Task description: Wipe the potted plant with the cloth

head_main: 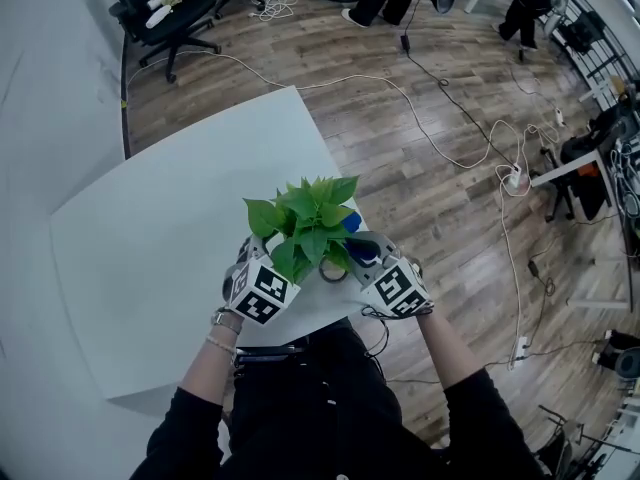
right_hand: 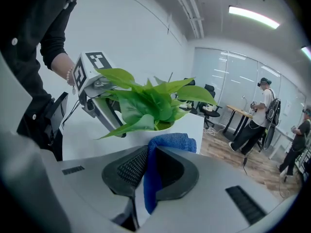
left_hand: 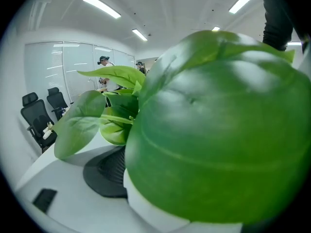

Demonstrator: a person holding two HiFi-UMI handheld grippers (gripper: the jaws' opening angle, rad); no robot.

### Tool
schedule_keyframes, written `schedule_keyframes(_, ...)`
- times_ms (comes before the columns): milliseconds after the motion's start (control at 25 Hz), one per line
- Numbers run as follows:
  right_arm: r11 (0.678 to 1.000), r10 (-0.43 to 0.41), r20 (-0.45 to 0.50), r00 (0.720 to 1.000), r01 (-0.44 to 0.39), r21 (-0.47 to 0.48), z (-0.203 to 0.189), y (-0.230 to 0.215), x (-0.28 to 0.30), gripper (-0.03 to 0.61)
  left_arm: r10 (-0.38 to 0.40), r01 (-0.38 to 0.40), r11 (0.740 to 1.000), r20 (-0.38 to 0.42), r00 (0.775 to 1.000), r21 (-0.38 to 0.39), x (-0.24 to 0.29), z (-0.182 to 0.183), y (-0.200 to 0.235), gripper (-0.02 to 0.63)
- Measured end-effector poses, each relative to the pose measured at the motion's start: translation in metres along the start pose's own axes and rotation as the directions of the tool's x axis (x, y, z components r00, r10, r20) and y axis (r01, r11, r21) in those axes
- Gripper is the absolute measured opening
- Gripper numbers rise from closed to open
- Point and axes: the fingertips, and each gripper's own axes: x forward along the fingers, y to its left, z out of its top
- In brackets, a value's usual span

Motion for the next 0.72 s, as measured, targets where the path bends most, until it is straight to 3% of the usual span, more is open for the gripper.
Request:
schedule_keyframes(320, 1.000, 0.010, -0.016, 1.000, -0.010, 0.011, -0.010, 0.058, 0.002, 0.075, 0.010, -0.010, 1.000, -0.009, 1.000, -0.015, 0.000, -0.007, -0.011, 0.391)
schedule_keyframes(720, 0.992, 0.123, -0.009, 0.992, -0.123, -0.008, -0.002, 0.079, -0.009, 0.075, -0.003, 0.003, 1.000, -0.014, 1.000, -0.005, -0.004, -0.005, -0.012, 0.391)
